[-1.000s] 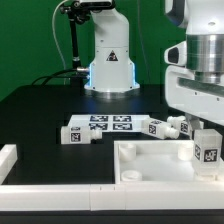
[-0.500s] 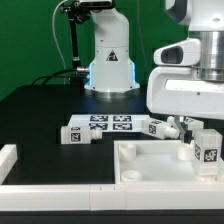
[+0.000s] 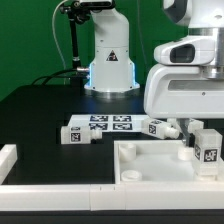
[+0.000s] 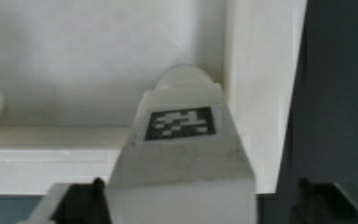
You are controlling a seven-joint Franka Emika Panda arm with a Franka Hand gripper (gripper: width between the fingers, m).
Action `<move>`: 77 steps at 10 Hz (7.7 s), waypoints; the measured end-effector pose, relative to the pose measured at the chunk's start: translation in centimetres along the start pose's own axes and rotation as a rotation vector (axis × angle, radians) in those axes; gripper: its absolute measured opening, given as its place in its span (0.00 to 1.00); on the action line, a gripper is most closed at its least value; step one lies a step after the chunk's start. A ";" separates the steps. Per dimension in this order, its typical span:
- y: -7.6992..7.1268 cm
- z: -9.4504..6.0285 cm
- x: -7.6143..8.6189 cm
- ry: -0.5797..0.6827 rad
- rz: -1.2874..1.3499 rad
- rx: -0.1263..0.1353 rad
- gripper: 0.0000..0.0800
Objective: Assemble one leg
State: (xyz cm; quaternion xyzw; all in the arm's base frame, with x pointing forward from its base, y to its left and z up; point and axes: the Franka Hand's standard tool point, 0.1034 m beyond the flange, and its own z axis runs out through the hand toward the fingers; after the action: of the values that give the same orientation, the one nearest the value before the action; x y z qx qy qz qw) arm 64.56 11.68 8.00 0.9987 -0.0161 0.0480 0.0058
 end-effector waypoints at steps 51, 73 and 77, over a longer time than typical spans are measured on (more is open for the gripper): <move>0.0 1.0 -0.9 0.021 0.349 0.035 0.69; -0.1 1.0 -0.9 -0.038 0.772 0.053 0.81; 0.3 0.8 -0.3 0.018 0.369 0.023 0.79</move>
Offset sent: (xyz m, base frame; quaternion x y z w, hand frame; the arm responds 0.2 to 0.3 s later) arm -0.0008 -0.0059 -0.0047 -0.0594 0.0303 0.2183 0.9736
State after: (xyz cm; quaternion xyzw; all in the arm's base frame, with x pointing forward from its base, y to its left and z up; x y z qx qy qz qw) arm 64.34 11.39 7.19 0.9784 -0.1982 0.0576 -0.0142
